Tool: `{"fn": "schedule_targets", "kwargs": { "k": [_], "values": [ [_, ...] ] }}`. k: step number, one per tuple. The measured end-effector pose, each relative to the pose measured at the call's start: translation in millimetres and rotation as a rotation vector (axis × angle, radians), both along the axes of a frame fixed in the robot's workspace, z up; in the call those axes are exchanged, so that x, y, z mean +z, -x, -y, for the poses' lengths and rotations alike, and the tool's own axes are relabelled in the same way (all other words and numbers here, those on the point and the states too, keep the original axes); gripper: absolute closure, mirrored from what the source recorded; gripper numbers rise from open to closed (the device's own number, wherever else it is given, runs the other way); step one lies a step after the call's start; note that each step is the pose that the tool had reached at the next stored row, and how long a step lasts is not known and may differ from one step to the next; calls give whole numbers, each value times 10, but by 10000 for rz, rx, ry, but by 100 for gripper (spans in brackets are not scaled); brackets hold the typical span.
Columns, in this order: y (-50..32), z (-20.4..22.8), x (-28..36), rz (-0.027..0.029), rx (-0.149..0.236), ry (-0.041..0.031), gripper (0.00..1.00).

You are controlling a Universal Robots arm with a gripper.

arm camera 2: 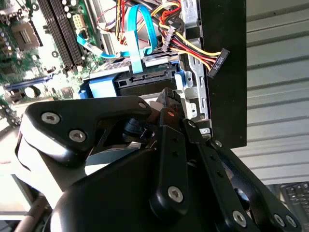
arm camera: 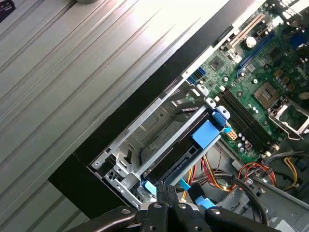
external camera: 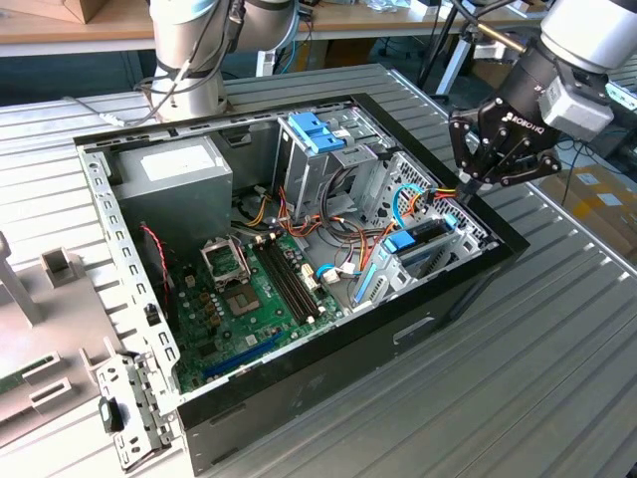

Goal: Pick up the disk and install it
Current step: 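Insert the first disk wire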

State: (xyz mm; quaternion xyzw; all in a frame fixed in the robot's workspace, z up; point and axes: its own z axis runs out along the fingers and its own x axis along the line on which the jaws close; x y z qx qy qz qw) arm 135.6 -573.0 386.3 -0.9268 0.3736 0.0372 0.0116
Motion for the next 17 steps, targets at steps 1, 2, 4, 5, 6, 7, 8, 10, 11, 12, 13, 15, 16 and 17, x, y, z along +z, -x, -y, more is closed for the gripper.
{"fn": "schedule_targets", "kwargs": {
  "k": [1,2,4,5,6,7,8,10,11,12,13,15,16,17],
  "values": [
    [0,0,0,0,346,0,89],
    [0,0,0,0,346,0,89],
    [0,0,0,0,346,1,89],
    [0,0,0,0,347,0,89],
    [0,0,0,0,347,1,89],
    [0,0,0,0,347,0,83],
    [0,0,0,0,347,0,83],
    [0,0,0,0,348,1,76],
    [0,0,0,0,348,0,70],
    [0,0,0,0,349,0,64],
    [0,0,0,0,349,0,58],
    [0,0,0,0,350,0,58],
    [-4,-1,0,0,351,0,58],
    [-10,-1,-1,0,352,0,58]
  ]
}}
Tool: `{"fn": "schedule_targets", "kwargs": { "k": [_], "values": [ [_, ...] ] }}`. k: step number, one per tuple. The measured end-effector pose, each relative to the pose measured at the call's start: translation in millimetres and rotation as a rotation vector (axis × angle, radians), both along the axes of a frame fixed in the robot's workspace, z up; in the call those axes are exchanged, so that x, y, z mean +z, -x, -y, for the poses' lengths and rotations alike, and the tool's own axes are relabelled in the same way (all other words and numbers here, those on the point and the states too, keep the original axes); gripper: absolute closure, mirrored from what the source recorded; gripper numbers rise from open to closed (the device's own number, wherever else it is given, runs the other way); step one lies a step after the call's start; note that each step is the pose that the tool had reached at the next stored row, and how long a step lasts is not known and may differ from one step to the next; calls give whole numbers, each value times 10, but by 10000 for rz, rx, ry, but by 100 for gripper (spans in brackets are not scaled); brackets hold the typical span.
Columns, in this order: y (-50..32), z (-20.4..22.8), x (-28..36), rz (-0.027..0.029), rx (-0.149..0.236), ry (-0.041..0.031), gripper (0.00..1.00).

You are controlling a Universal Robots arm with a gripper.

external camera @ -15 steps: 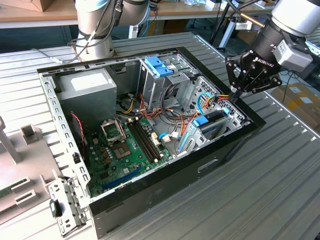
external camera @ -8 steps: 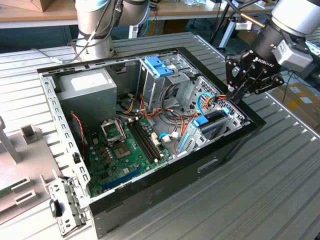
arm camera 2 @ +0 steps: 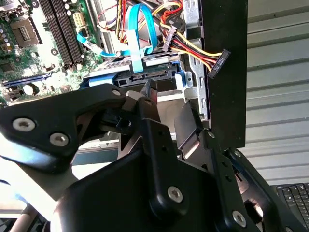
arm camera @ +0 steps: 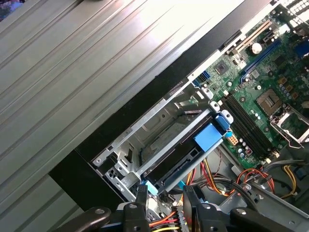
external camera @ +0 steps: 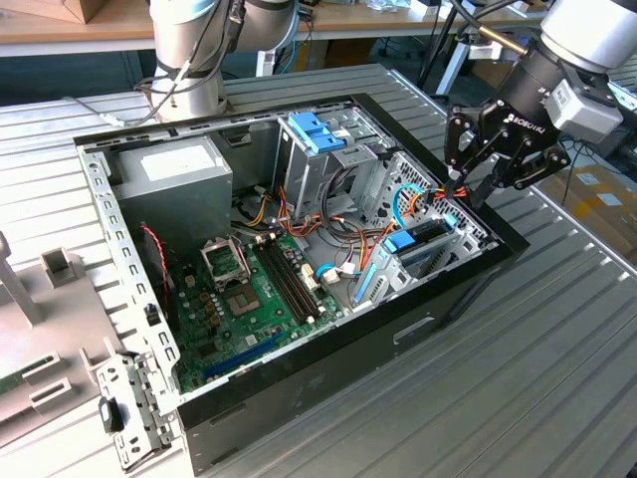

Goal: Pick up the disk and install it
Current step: 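Insert the first disk wire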

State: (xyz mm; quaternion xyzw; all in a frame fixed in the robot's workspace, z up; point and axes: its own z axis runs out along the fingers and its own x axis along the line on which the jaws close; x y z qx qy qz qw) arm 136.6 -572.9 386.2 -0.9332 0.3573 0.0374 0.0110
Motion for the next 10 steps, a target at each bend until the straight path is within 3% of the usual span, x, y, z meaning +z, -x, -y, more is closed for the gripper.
{"fn": "schedule_targets", "kwargs": {
  "k": [10],
  "values": [
    [-137,1,-7,0,-3,0,58]
  ]
}}
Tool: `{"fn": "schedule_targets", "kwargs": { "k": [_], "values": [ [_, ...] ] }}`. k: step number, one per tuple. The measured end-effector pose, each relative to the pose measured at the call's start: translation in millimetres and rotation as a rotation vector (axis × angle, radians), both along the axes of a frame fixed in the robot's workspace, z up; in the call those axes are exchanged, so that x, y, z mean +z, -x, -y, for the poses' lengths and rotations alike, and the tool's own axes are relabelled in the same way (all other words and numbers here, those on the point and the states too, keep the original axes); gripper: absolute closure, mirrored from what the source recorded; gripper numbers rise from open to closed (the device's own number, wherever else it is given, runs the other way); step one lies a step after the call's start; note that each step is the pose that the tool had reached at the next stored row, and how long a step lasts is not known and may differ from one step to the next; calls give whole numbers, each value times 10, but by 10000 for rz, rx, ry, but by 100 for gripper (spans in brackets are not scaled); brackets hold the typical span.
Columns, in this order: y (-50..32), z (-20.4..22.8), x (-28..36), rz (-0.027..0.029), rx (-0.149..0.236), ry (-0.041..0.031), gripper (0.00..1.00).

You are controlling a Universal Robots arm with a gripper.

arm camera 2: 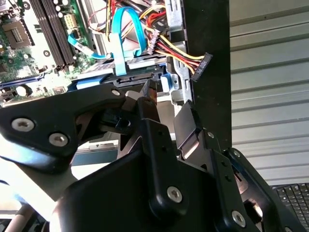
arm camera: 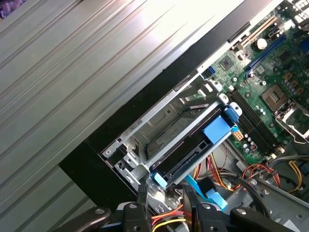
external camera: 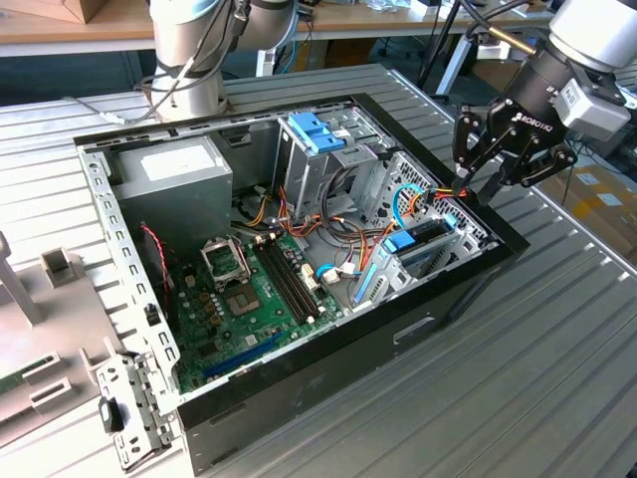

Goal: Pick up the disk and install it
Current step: 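Insert the first disk wire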

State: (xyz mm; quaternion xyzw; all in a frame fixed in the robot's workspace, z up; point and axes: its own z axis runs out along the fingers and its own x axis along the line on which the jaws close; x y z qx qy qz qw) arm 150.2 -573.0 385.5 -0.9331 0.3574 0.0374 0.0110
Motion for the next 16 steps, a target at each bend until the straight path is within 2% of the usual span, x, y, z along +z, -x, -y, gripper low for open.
{"fn": "schedule_targets", "kwargs": {
  "k": [16],
  "values": [
    [-168,0,-9,0,0,1,58]
  ]
}}
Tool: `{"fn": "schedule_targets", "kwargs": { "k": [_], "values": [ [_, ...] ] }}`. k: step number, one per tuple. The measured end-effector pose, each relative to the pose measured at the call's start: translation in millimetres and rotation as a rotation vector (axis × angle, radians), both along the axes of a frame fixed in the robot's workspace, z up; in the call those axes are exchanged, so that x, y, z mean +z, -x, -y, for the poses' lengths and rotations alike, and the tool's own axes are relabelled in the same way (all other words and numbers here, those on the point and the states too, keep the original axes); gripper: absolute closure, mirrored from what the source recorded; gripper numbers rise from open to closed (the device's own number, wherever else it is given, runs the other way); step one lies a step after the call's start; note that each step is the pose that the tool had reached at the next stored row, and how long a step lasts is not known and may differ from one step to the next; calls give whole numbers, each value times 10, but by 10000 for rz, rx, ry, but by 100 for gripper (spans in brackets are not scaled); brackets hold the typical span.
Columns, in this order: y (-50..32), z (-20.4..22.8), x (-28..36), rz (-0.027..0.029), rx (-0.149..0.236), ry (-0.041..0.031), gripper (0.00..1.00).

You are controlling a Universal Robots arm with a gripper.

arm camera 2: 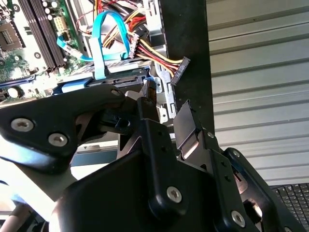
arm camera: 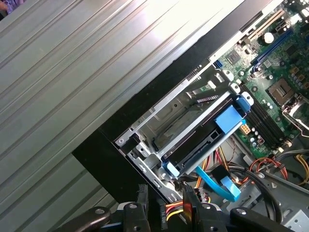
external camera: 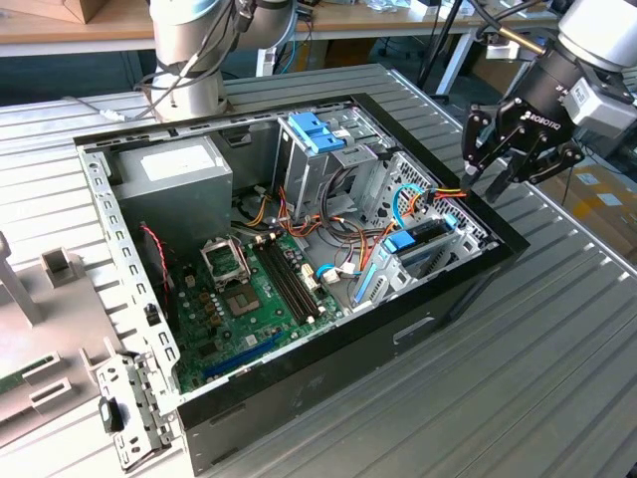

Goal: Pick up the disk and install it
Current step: 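Insert the first disk wire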

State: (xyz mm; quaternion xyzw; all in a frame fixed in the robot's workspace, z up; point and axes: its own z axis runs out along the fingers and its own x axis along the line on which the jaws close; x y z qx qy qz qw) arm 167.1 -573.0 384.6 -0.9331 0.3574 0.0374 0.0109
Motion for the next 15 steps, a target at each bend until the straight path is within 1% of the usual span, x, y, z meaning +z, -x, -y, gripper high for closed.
{"fn": "schedule_targets", "kwargs": {
  "k": [5,15],
  "values": [
    [-58,0,-3,0,0,0,58],
    [-143,0,-7,0,0,0,58]
  ]
}}
